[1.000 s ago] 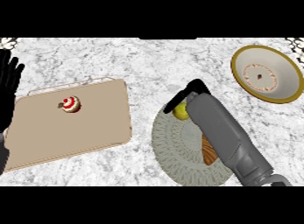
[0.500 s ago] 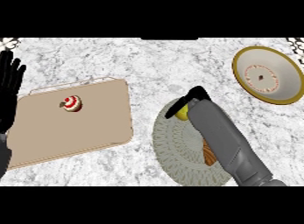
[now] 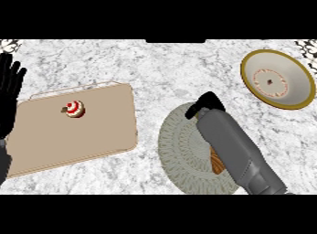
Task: Pick the pear from the placemat and place it in the bowl
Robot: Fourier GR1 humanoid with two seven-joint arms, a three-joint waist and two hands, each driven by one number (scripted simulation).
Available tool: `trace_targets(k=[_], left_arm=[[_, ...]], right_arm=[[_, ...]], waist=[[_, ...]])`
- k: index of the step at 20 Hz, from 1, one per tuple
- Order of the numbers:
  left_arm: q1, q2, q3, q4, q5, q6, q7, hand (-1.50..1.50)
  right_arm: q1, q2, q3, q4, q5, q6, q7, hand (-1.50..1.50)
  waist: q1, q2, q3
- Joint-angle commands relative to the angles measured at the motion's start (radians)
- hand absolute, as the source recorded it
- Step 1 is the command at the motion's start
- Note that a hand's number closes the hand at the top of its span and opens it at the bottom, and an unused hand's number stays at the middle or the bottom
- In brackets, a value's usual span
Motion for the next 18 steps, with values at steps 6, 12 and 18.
trace_targets(k=[6, 12, 18], left_arm=[[0.013, -0.034, -0.012, -0.042, -0.036, 0.033, 0.015, 0.00], [0.025, -0.007, 0.028, -0.025, -0.018, 0.030, 0.007, 0.00], [0.044, -0.010, 0.040, -0.024, -0.010, 0.029, -0.004, 0.00]], right_arm=[[0.100, -0.198, -0.005, -0.032, 0.017, 0.170, -0.159, 1.50], [0.135, -0.515, 0.094, -0.061, 0.105, 0.293, -0.627, 1.50], [0.180, -0.773, 0.086, -0.085, 0.113, 0.310, -1.031, 1.50]], waist=[[-0.010, 0.015, 0.010], [-0.065, 0.025, 0.020], [-0.076, 0.033, 0.024]])
